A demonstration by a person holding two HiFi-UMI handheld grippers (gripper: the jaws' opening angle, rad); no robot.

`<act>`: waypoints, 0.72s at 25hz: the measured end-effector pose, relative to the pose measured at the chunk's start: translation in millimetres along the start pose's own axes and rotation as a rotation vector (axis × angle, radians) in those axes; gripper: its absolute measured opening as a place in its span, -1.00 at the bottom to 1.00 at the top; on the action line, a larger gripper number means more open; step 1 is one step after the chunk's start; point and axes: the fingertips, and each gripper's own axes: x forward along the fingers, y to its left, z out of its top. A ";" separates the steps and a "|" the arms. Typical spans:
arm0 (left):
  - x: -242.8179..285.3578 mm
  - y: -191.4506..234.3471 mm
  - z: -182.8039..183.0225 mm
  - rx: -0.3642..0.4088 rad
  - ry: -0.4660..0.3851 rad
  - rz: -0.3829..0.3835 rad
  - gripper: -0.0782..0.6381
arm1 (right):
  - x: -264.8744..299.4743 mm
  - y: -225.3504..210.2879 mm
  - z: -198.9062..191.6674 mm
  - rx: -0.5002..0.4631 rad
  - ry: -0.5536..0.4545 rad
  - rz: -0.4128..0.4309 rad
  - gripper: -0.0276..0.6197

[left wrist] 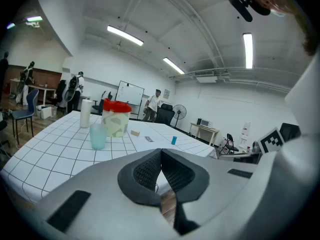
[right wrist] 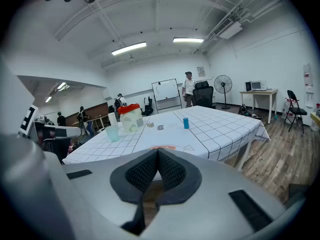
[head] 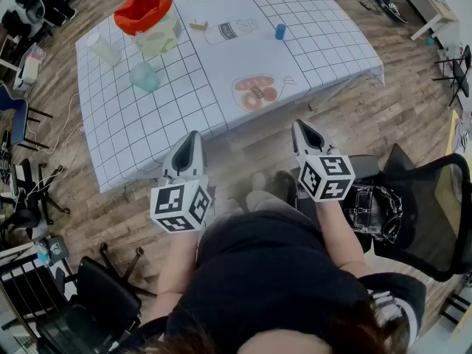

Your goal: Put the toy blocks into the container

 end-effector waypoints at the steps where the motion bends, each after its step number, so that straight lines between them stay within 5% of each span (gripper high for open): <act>1: 6.2 -0.1 0.3 -0.003 0.001 0.003 -0.71 | 3.4 -4.3 1.5 0.000 -0.002 0.000 -0.87; 11: 71.4 -32.3 -0.5 -0.034 0.040 -0.027 -0.71 | 37.8 -34.1 0.8 0.003 0.047 0.076 -0.87; 18: 93.5 -25.7 11.3 0.010 0.062 0.011 -0.71 | 71.7 -30.1 9.6 0.003 0.070 0.124 -0.87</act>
